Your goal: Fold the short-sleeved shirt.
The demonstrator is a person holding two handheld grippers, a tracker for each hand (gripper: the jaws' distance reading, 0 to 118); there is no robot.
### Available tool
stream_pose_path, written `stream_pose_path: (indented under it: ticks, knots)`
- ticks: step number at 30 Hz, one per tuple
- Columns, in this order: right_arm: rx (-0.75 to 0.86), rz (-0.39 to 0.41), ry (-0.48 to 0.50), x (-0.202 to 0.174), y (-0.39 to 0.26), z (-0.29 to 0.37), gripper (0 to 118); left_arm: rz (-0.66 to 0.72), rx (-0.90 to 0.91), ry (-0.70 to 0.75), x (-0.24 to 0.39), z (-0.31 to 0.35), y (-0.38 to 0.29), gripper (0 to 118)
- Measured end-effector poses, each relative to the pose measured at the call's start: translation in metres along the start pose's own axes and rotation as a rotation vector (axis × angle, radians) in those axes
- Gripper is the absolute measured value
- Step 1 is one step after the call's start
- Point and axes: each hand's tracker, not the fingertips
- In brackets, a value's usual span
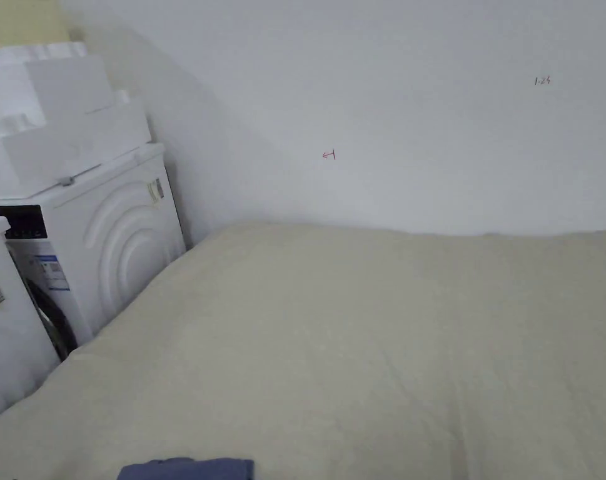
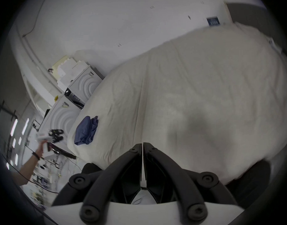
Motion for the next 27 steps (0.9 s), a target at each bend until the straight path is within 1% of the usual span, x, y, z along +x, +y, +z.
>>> stream_pose_path:
  ticks: [2,3,4,5,6,7,9,10,11,12,13,15,17,19,23,27]
  knots:
    - [0.054,0.041,-0.015,-0.002,0.007,0.014,2,-0.076,0.095,-0.061,0.048,0.040,-0.010,69]
    - [0.072,0.061,-0.014,-0.004,0.012,0.021,2,-0.114,0.170,-0.083,0.078,0.059,-0.021,62]
    - [0.100,0.075,-0.015,-0.006,0.015,0.027,2,-0.153,0.201,-0.119,0.114,0.076,-0.034,52]
    - [0.132,0.084,-0.009,-0.011,0.020,0.036,2,-0.210,0.249,-0.168,0.144,0.091,-0.048,47]
    - [0.141,0.088,0.000,-0.013,0.024,0.042,2,-0.217,0.319,-0.206,0.175,0.103,-0.064,44]
    - [0.162,0.104,0.005,-0.016,0.027,0.049,2,-0.225,0.319,-0.267,0.202,0.110,-0.078,37]
    - [0.237,0.136,-0.009,-0.024,0.033,0.064,2,-0.292,0.365,-0.340,0.253,0.119,-0.105,16]
    - [0.252,0.159,-0.007,-0.027,0.037,0.070,2,-0.364,0.368,-0.320,0.281,0.121,-0.120,9]
    - [0.279,0.179,-0.013,-0.031,0.041,0.075,2,-0.442,0.355,-0.297,0.308,0.122,-0.133,7]
    - [0.312,0.207,-0.033,-0.035,0.045,0.081,2,-0.521,0.397,-0.270,0.319,0.114,-0.144,4]
    - [0.330,0.233,-0.066,-0.037,0.050,0.085,2,-0.558,0.434,-0.309,0.337,0.117,-0.156,3]
    - [0.376,0.298,-0.108,-0.045,0.055,0.094,2,-0.505,0.427,-0.393,0.364,0.123,-0.165,2]
    - [0.406,0.330,-0.129,-0.050,0.057,0.099,2,-0.485,0.427,-0.406,0.380,0.125,-0.171,2]
    - [0.414,0.345,-0.141,-0.052,0.056,0.100,2,-0.475,0.431,-0.391,0.391,0.127,-0.175,2]
    - [0.408,0.363,-0.152,-0.050,0.056,0.097,2,-0.521,0.420,-0.379,0.395,0.130,-0.175,2]
    - [0.412,0.340,-0.159,-0.049,0.055,0.094,2,-0.539,0.419,-0.355,0.392,0.133,-0.172,2]
